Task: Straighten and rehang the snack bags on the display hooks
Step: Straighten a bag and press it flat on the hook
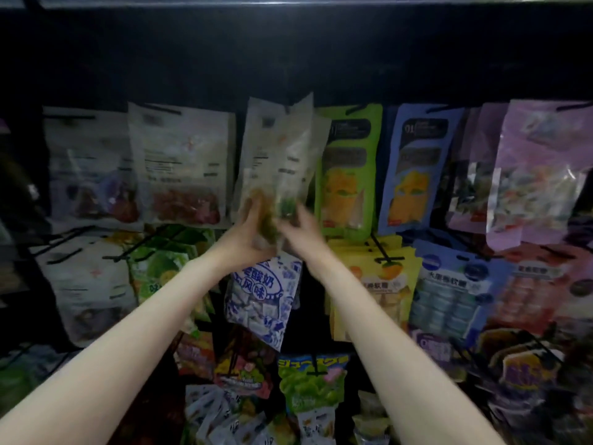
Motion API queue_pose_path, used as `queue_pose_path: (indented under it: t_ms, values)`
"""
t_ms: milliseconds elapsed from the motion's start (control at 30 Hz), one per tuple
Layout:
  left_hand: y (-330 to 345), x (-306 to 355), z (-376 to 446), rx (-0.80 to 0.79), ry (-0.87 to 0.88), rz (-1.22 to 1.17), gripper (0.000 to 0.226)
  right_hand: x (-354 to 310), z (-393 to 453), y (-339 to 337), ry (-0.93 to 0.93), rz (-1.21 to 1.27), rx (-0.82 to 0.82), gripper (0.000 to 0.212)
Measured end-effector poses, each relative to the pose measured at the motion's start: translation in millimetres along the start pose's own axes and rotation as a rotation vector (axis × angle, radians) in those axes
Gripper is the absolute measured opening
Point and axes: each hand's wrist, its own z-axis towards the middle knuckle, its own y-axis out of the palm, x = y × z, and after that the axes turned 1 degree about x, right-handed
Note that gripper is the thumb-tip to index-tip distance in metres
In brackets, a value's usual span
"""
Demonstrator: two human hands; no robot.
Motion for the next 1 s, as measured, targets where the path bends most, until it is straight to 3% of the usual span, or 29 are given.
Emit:
queue_pose_path:
  t_ms: [233,300,367,467,533,600,667,767,867,1000]
  values:
    - [-22,-8,2,-0.207,-0.087,-0.141,0.112,14,0,-8,-0.027,-0.054,-0.157,0.060]
    - [-21,-2,5,-0.200,-0.085,-0.188,0.108,14,5,-1,-0.047,-0.146,-0.179,0.060]
    - [-14,2,13,-0.095,-0.043,-0.238,0.102,10,11,6,-0.047,-0.192,-0.146,0.057]
    - [3,0,31,0.066,-0.123,-0.076,0.117,11,16,-1,-0.030,-0.203,0.070,0.043]
    - [14,4,36,0.128,-0.174,0.104,0.114,10,15,-18,-0.078,-0.237,0.281,0.040]
    - [21,17,35,0.146,-0.139,0.204,0.106,-2,15,-49,-0.119,-0.326,0.489,0.049]
    - [31,24,36,0.157,-0.104,0.250,0.100,-7,25,-88,-0.050,-0.321,0.593,0.063]
    - [43,30,42,0.156,-0.135,0.260,0.095,-3,34,-128,0.180,-0.115,0.435,0.072]
    - [48,33,46,0.138,-0.147,0.271,0.098,6,25,-119,0.118,-0.294,0.190,0.050]
    - [50,34,48,0.096,-0.133,0.344,0.093,23,18,-80,0.054,-0.434,0.249,0.023]
